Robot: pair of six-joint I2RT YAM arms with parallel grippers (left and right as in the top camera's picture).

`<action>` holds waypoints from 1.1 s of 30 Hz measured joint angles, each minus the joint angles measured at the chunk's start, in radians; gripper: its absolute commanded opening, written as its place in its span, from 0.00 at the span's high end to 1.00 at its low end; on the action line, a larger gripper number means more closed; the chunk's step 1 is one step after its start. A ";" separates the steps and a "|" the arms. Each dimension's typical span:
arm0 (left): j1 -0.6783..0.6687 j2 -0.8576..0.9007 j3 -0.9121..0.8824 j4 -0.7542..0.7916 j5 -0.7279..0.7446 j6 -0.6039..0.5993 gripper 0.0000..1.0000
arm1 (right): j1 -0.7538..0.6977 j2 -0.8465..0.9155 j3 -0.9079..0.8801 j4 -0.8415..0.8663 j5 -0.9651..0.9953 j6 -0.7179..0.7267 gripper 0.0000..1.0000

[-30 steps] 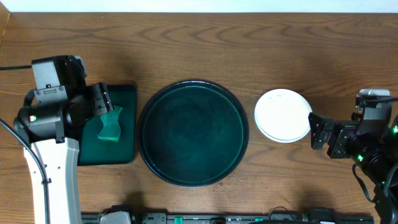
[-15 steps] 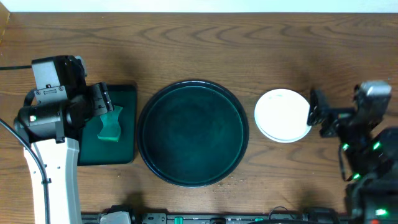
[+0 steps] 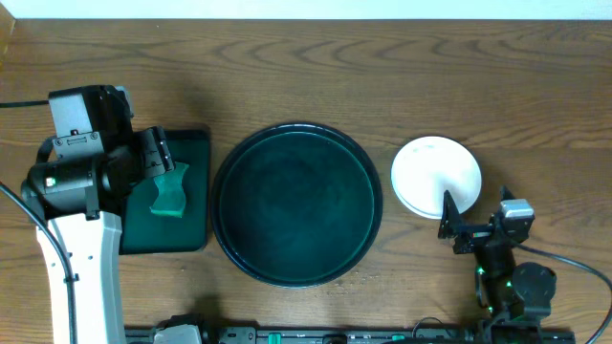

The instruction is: Clean dirty plates on tray and stack at the side

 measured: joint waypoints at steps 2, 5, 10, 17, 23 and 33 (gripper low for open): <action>0.000 0.000 0.000 0.000 0.000 0.000 0.24 | 0.013 -0.045 -0.035 0.000 0.002 0.000 0.01; 0.000 0.000 0.000 0.000 0.000 0.000 0.24 | 0.019 -0.089 -0.056 -0.024 0.006 0.000 0.01; 0.000 0.000 0.000 0.000 0.000 0.000 0.24 | 0.020 -0.104 -0.056 -0.024 0.021 -0.004 0.01; 0.000 0.000 0.000 0.000 0.000 0.000 0.24 | 0.020 -0.105 -0.056 -0.024 0.022 -0.008 0.01; 0.000 0.000 0.000 0.000 0.000 0.000 0.24 | 0.020 -0.105 -0.056 -0.024 0.022 -0.008 0.01; 0.000 0.000 0.000 0.000 0.000 0.000 0.24 | 0.020 -0.105 -0.056 -0.024 0.023 -0.008 0.01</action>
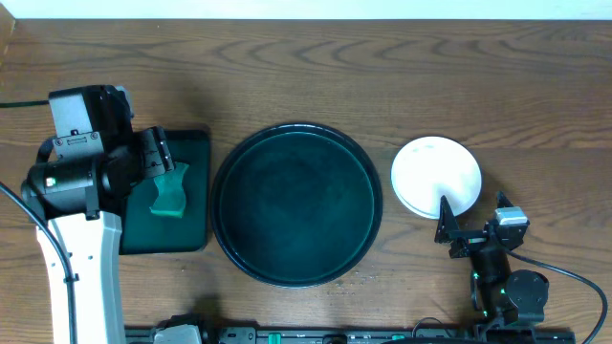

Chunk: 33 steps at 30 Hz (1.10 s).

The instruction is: Clean dirty plates on tray and stack at the side

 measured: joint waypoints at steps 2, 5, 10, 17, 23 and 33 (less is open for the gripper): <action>0.000 0.000 0.000 0.000 0.000 0.000 0.24 | 0.000 0.000 0.000 0.000 0.001 0.000 0.01; 0.000 0.000 0.000 0.000 0.000 0.000 0.24 | 0.000 0.000 0.000 0.000 0.002 0.000 0.01; 0.000 0.000 0.000 -0.035 0.000 0.000 0.24 | 0.000 0.000 0.000 0.000 0.002 0.000 0.01; -0.007 -0.120 -0.108 0.142 0.000 -0.001 0.24 | 0.000 0.000 0.000 0.000 0.002 0.000 0.01; -0.034 -0.428 -0.397 0.443 0.000 -0.003 0.24 | 0.001 -0.001 0.000 0.000 0.003 0.000 0.01; -0.063 -0.879 -0.952 0.846 0.000 0.023 0.24 | 0.001 -0.003 0.000 0.000 0.006 0.000 0.01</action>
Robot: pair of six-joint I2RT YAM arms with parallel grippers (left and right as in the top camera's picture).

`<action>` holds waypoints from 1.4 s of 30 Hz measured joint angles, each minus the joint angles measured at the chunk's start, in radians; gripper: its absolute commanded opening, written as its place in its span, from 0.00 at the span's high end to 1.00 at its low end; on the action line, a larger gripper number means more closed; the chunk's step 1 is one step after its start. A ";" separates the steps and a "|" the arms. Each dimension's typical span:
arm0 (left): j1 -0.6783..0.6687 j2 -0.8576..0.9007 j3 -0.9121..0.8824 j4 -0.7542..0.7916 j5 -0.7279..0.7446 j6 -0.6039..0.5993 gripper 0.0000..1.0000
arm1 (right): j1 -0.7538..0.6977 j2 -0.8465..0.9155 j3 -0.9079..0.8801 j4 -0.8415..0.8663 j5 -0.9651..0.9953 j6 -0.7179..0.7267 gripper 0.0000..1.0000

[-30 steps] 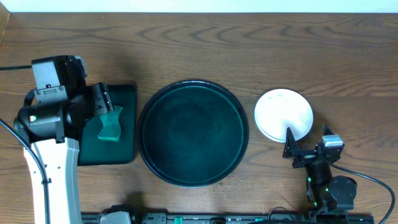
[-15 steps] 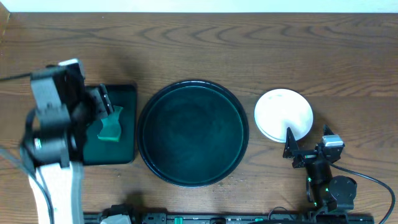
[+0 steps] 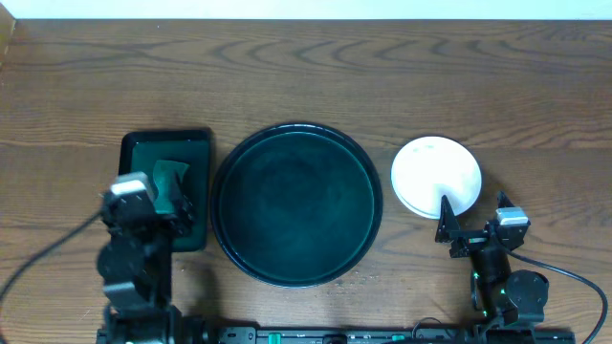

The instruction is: Clean dirty plates on tray and stack at the side

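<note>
A stack of white plates (image 3: 435, 174) sits on the table at the right of the round dark tray (image 3: 229, 205), which has nothing on it. My right gripper (image 3: 461, 227) rests open just in front of the plates, one finger tip (image 3: 445, 208) at the stack's near rim. A green sponge (image 3: 171, 176) lies on the small rectangular dark tray (image 3: 139, 148) at the left. My left gripper (image 3: 174, 208) is low at the near end of that tray, fingers apart over the sponge's near end, which it hides.
The left arm's body (image 3: 129, 272) is folded back at the table's front edge. The right arm's base (image 3: 507, 291) sits at the front right, with cables trailing off both sides.
The left arm has drawn back from above the small tray's left side to the table's front edge. The sponge stays on the small tray. The right gripper has not moved.
At first the left arm reached over the small tray with its gripper at the sponge, and the right gripper was by the plates. Then the right arm sat slightly nearer the front. Now the left arm is folded back too, and the round tray has stayed bare throughout.
</note>
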 measured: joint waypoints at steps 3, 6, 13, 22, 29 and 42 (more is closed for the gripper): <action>-0.032 -0.103 -0.121 0.048 0.000 0.047 0.24 | 0.000 0.000 0.000 0.000 0.000 0.000 0.01; -0.043 -0.206 -0.209 0.065 0.000 0.090 0.24 | 0.001 0.000 0.000 0.001 0.000 0.000 0.01; -0.043 -0.331 -0.343 0.100 0.000 0.169 0.24 | 0.001 0.000 0.000 0.000 0.000 0.000 0.01; -0.043 -0.342 -0.382 0.135 0.000 0.211 0.24 | 0.001 0.000 0.000 0.001 0.000 0.000 0.01; -0.043 -0.342 -0.382 0.135 0.000 0.214 0.24 | 0.001 0.000 0.000 0.001 0.000 0.000 0.01; -0.043 -0.342 -0.382 0.135 0.000 0.214 0.24 | 0.001 0.000 0.000 0.000 0.000 0.000 0.01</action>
